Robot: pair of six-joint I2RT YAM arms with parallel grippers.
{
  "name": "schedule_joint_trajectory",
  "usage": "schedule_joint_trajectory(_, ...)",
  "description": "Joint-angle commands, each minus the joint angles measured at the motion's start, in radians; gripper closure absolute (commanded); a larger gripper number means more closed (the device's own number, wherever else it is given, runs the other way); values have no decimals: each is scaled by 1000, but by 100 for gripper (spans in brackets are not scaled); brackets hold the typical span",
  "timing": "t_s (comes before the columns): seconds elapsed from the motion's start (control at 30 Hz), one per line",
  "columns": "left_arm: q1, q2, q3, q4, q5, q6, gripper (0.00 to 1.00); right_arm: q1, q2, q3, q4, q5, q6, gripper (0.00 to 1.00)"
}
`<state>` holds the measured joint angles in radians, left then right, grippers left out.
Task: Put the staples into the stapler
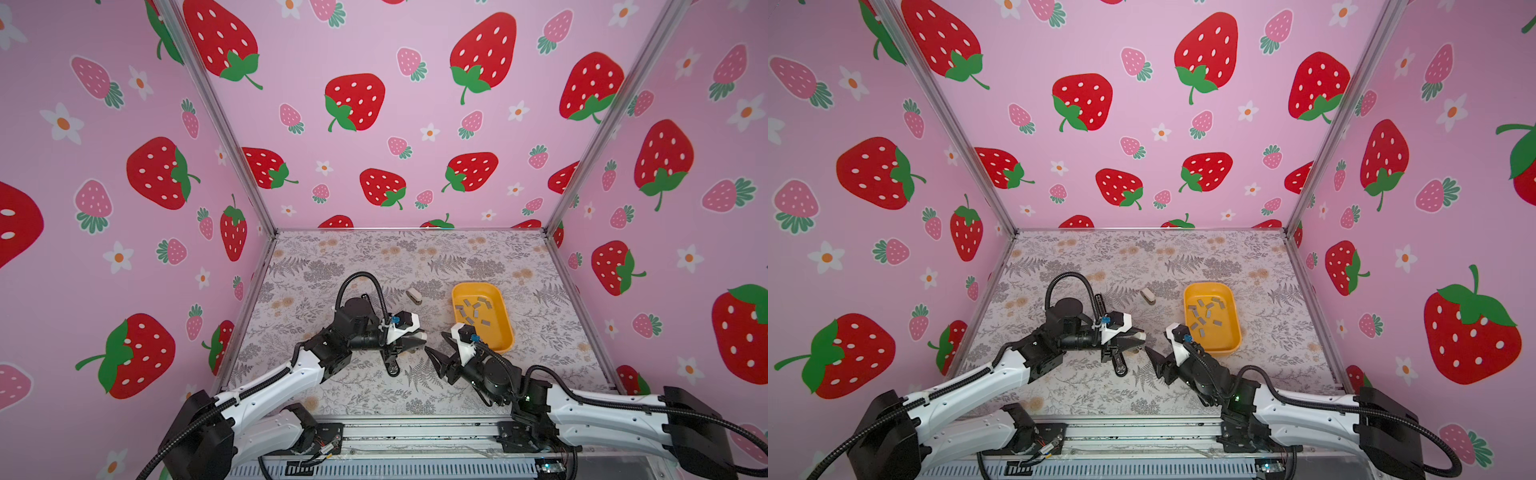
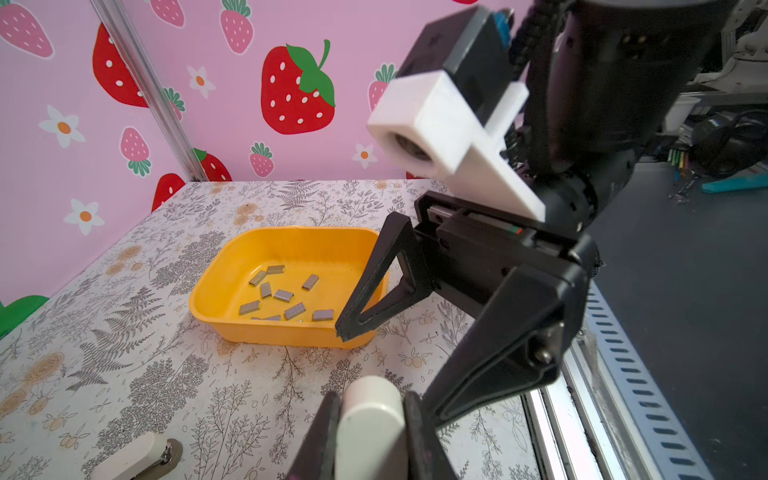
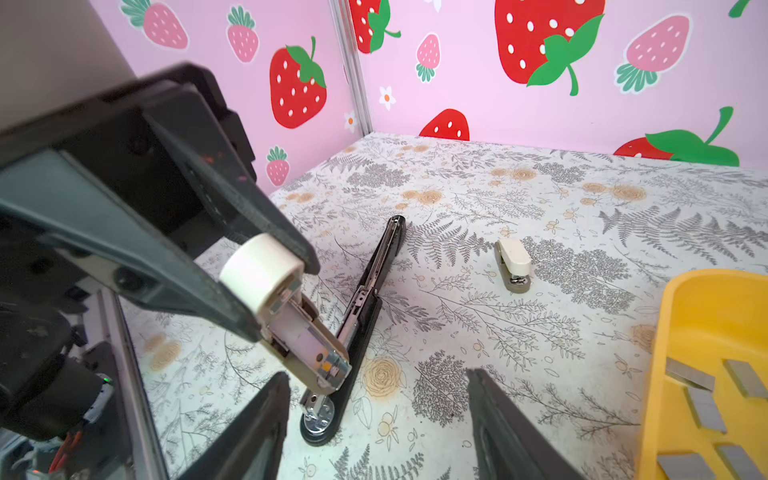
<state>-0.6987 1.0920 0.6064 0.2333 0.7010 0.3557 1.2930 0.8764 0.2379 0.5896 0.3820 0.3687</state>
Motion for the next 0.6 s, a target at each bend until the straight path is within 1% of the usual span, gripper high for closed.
schedule_joint_trajectory(0.0, -4, -34, 45, -39, 52, 33, 100, 5, -33, -24, 41, -92, -137, 10)
schedule_joint_trajectory(0.07, -5, -45, 43, -56, 66, 42, 100, 6, -45, -48, 91, -208, -198, 5)
schedule_joint_trajectory(0.13, -4, -54, 48, -80, 89, 53, 100, 7, -44, -61, 132, -279, -239, 1)
schedule_joint_trajectory(0.17, -5, -61, 49, -88, 103, 54, 100, 8, -39, -56, 137, -300, -255, 0)
schedule_joint_trajectory(0.3, -5, -81, 49, -97, 135, 60, 100, 9, -4, -19, 125, -304, -274, 1)
schedule_joint_trajectory(0.43, -5, -82, 53, -112, 145, 63, 100, 10, 51, -38, 224, -346, -288, 1)
schedule_joint_trajectory(0.57, -7, -78, 61, -109, 182, 54, 100, 11, 118, -6, 240, -337, -302, 1)
